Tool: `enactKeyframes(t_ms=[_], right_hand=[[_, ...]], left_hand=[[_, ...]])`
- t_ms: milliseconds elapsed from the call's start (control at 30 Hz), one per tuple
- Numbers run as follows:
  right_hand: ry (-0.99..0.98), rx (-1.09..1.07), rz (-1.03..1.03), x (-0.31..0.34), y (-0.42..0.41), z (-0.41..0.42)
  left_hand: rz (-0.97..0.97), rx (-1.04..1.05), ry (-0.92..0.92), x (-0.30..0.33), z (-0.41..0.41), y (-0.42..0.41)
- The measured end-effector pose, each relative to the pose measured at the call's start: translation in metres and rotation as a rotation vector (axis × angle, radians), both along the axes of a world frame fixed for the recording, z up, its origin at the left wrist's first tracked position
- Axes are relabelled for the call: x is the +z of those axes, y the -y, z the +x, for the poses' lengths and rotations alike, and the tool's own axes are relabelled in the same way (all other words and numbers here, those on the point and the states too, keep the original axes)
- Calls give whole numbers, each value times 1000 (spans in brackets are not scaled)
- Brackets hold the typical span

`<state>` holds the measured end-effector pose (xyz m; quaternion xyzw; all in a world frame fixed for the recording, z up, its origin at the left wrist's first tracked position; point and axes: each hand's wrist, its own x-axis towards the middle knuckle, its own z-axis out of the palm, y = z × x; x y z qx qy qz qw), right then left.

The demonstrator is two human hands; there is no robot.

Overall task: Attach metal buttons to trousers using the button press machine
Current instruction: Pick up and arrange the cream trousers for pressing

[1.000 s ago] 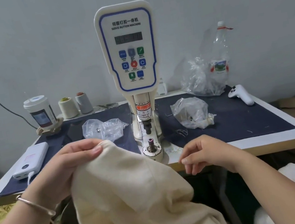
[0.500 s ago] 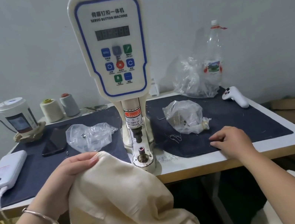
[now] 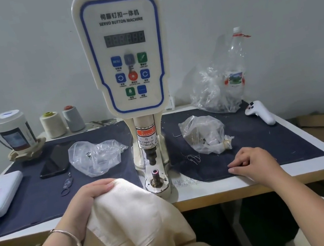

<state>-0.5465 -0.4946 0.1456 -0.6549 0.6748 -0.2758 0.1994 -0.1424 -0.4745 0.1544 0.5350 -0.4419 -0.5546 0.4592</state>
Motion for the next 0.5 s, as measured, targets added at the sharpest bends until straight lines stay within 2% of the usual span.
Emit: enactKeyframes(t_ms=[267, 500], right_hand=[[18, -65, -123, -12, -4, 10], [-366, -5, -83, -8, 6, 18]], left_hand=[[2, 100, 37, -9, -1, 3], [33, 126, 15, -3, -4, -1]])
